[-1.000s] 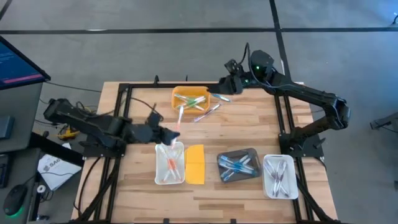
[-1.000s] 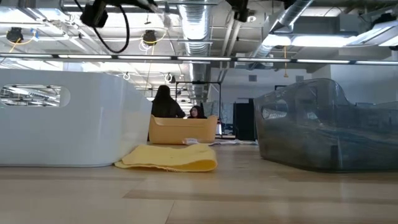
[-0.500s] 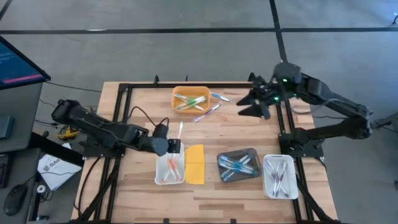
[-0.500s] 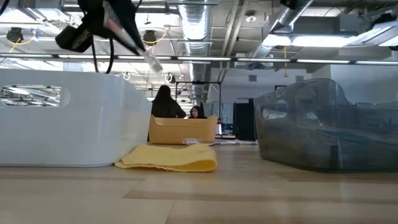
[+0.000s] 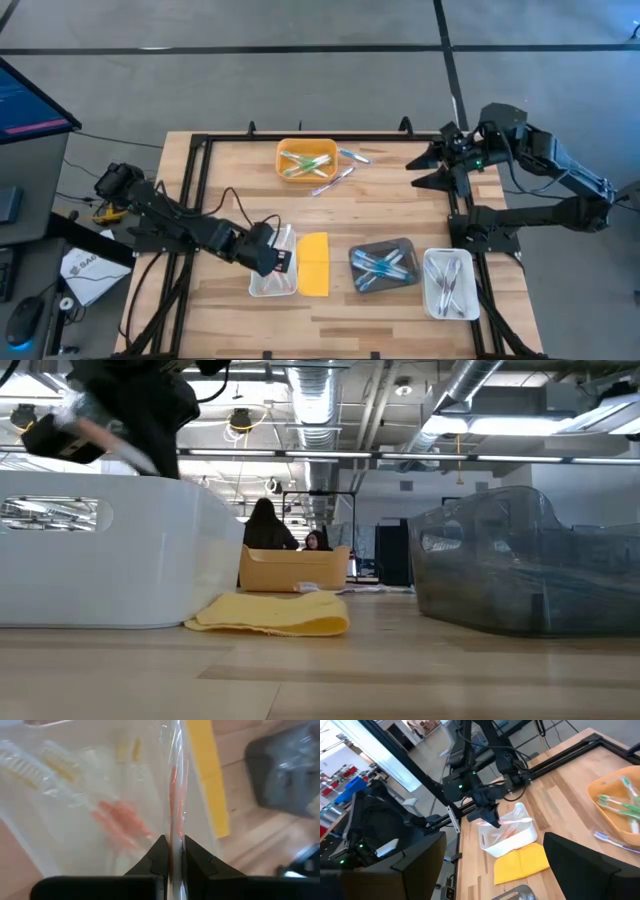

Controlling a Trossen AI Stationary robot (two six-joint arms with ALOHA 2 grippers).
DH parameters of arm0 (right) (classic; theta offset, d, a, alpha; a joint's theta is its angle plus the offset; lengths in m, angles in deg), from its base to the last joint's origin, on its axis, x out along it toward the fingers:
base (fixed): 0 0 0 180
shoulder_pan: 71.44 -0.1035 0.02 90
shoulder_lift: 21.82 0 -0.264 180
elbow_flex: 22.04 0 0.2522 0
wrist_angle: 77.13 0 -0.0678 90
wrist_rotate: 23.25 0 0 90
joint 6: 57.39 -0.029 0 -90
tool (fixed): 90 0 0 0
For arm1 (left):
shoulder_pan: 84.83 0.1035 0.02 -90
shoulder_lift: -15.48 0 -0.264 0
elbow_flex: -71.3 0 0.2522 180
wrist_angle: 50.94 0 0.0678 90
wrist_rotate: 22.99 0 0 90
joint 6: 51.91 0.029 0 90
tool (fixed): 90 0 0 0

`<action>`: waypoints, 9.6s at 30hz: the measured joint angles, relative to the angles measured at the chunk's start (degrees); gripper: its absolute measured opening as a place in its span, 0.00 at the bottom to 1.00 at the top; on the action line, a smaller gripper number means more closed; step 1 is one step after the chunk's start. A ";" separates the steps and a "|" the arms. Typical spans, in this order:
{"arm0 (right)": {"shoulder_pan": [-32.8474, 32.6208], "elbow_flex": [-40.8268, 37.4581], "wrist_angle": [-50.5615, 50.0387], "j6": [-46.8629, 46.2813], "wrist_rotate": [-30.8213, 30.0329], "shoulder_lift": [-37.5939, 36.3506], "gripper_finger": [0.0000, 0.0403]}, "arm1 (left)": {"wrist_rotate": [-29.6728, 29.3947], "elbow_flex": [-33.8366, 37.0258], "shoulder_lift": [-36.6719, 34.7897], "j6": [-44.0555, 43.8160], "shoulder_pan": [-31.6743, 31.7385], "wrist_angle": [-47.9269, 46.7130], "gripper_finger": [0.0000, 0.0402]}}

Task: Pick & Place Toothbrushes
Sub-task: Put the orange toothbrush into the left white bin, then put the purple toothbrush into the right white bin

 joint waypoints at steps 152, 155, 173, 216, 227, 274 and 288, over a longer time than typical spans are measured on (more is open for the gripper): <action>10.97 2.67 10.01 55.91 -23.70 66.41 0.71 | -21.60 1.53 -25.82 37.01 9.04 4.07 0.30; 10.91 3.56 8.17 53.64 -23.81 66.56 0.68 | -21.60 1.53 -25.82 37.01 9.04 4.09 0.30; 2.68 4.26 -1.08 46.50 -23.39 66.46 0.04 | -21.97 1.53 -25.82 37.05 9.04 4.90 0.30; 2.32 4.26 48.03 -28.01 10.01 35.87 0.03 | 3.07 1.57 -24.43 49.40 29.53 46.90 0.30; -1.27 4.28 50.57 -30.70 6.55 35.78 0.03 | 17.64 1.57 -19.86 44.17 41.39 57.29 0.35; -1.05 4.28 43.25 -26.29 2.99 37.50 0.05 | 20.90 1.51 -12.21 38.35 46.77 67.99 0.08; 0.52 4.28 51.40 -27.22 5.25 37.48 0.26 | 24.79 1.53 -12.67 36.33 44.14 68.35 0.03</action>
